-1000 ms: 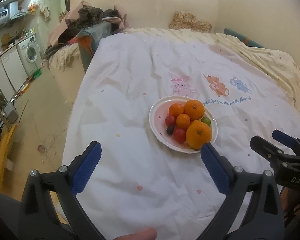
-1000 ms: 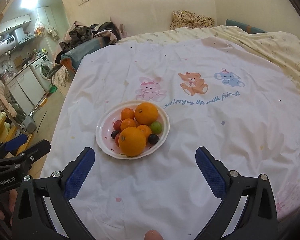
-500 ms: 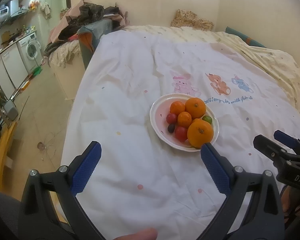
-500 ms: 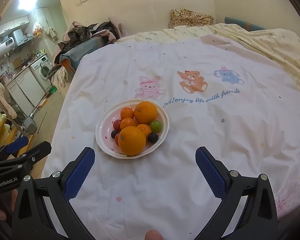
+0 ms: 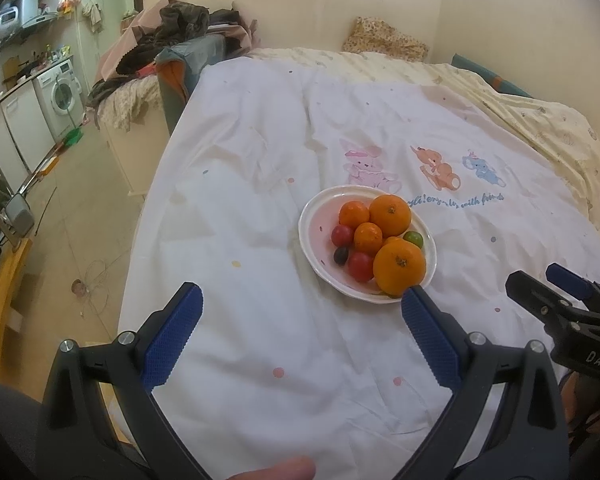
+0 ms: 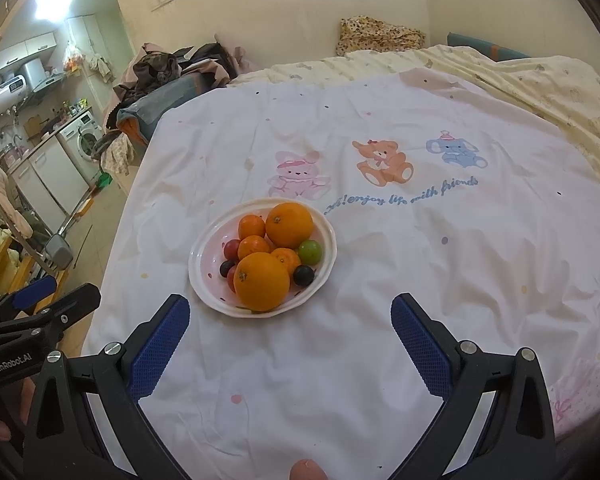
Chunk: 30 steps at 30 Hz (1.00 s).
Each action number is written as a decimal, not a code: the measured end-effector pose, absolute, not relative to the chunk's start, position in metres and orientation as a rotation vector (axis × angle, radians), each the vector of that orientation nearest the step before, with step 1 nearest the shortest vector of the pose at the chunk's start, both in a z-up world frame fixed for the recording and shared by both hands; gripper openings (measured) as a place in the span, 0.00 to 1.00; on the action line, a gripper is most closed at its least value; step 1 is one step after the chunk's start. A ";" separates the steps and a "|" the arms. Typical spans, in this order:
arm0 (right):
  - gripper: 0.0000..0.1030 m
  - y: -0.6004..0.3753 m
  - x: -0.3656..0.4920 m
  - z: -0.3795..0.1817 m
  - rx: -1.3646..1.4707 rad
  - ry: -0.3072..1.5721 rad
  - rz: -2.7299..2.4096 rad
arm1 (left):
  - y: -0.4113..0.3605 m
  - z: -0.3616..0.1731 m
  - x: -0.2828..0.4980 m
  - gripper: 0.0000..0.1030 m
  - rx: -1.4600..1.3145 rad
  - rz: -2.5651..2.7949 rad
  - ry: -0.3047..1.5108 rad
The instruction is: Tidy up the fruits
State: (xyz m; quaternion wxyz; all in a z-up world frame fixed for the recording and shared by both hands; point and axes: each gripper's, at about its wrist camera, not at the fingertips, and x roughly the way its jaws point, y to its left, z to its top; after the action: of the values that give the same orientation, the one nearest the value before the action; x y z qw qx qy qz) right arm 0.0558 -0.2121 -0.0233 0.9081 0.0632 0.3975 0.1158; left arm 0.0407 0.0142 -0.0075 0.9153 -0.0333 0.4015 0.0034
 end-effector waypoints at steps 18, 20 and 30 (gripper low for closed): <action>1.00 -0.214 0.057 -0.021 0.137 0.822 0.232 | 0.013 -0.007 0.039 0.96 -0.076 0.013 0.830; 1.00 -0.214 0.057 -0.019 0.139 0.821 0.229 | 0.013 -0.007 0.039 0.96 -0.075 0.012 0.828; 1.00 -0.215 0.057 -0.019 0.140 0.821 0.229 | 0.014 -0.007 0.039 0.96 -0.084 0.007 0.831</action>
State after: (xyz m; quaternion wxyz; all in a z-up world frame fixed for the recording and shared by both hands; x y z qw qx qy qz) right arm 0.0567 -0.2145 -0.0191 0.9082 0.0679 0.3978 0.1111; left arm 0.0388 0.0140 -0.0070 0.9141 -0.0406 0.4035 0.0034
